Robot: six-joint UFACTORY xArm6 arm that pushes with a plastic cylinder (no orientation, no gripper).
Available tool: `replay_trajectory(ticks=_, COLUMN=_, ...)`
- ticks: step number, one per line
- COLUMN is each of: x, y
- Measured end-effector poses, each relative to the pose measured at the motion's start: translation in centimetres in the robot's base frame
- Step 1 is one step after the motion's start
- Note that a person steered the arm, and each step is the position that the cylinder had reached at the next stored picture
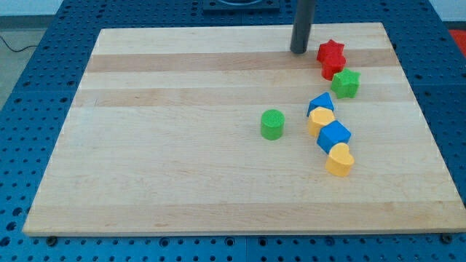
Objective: Slightly push the green circle parallel to the yellow hexagon
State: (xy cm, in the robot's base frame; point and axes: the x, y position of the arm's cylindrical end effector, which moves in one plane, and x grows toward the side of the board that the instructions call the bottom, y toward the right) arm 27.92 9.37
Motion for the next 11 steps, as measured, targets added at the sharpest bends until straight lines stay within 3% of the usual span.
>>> replay_trajectory(ticks=3, x=15.1, y=-12.9)
replay_trajectory(ticks=5, x=21.8, y=-12.2)
replay_trajectory(ticks=8, x=22.0, y=-6.8)
replay_trajectory(ticks=10, x=17.0, y=-6.8)
replay_trajectory(ticks=11, x=16.7, y=-4.6)
